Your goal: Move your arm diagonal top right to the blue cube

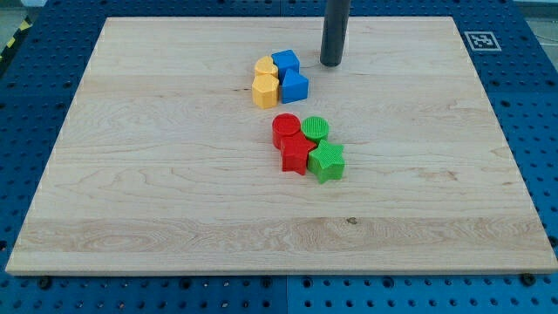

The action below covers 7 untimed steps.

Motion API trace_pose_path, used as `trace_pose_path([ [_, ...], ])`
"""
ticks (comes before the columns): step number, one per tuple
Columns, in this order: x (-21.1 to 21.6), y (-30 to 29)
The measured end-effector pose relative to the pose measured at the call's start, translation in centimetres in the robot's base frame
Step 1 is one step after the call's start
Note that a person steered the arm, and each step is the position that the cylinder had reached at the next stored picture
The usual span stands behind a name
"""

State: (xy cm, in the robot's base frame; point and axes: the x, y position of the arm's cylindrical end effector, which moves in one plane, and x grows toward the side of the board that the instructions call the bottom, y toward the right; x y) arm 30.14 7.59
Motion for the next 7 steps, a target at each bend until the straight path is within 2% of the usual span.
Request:
trace_pose_path([
  [1, -2.7, -3.0],
  [2, -5.0, -8.6],
  [3, -3.7, -13.7],
  [5, -2.4, -18.1],
  [7, -1.9, -19.2],
])
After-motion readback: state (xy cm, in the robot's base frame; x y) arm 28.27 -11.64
